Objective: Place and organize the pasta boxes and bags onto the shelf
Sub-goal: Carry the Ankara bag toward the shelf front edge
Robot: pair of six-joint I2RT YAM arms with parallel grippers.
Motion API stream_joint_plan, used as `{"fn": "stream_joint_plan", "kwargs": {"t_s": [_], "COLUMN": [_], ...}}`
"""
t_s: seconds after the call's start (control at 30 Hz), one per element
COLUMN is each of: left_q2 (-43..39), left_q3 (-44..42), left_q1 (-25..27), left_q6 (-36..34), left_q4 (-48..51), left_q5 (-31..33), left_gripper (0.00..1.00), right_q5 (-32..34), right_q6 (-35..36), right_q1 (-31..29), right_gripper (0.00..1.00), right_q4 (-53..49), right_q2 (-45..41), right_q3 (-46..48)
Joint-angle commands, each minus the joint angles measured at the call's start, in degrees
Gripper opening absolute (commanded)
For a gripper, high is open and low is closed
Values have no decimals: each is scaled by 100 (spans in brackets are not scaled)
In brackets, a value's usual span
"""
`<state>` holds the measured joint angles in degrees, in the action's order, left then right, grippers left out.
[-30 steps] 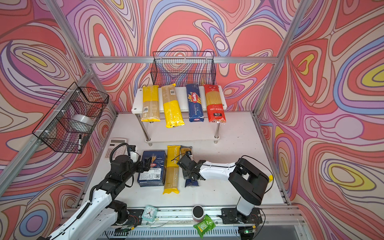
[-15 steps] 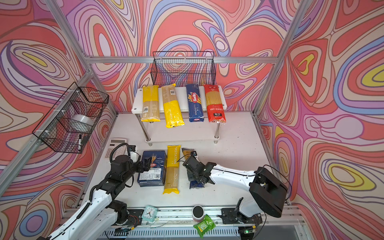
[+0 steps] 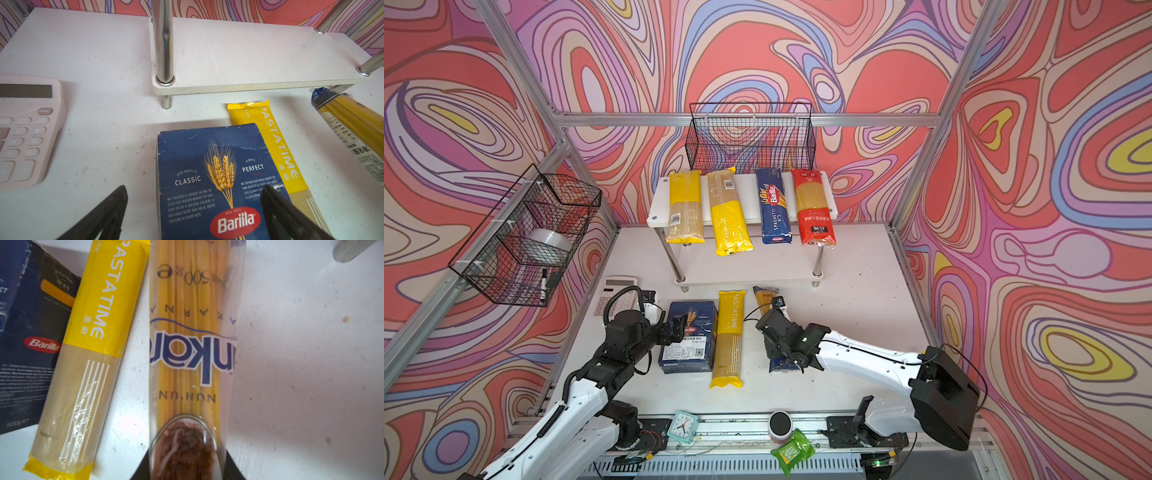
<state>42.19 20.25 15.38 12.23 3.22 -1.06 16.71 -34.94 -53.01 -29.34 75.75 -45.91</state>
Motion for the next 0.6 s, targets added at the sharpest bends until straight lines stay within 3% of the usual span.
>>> {"fn": "stream_joint_plan", "kwargs": {"t_s": [0.0, 0.57], "left_q2": [-27, -27], "left_q3": [102, 100], "left_q1": [-20, -18], "left_q6": [-19, -19], "left_q4": [-7, -9], "left_q5": [-10, -15], "left_gripper": [100, 100], "right_q5": [293, 326], "right_q6": [255, 1041], "right_q1": [238, 1267], "right_gripper": [0, 0], "right_q4": [489, 1159], "right_q2": [-203, 372], "right_q3": [-380, -838]}}
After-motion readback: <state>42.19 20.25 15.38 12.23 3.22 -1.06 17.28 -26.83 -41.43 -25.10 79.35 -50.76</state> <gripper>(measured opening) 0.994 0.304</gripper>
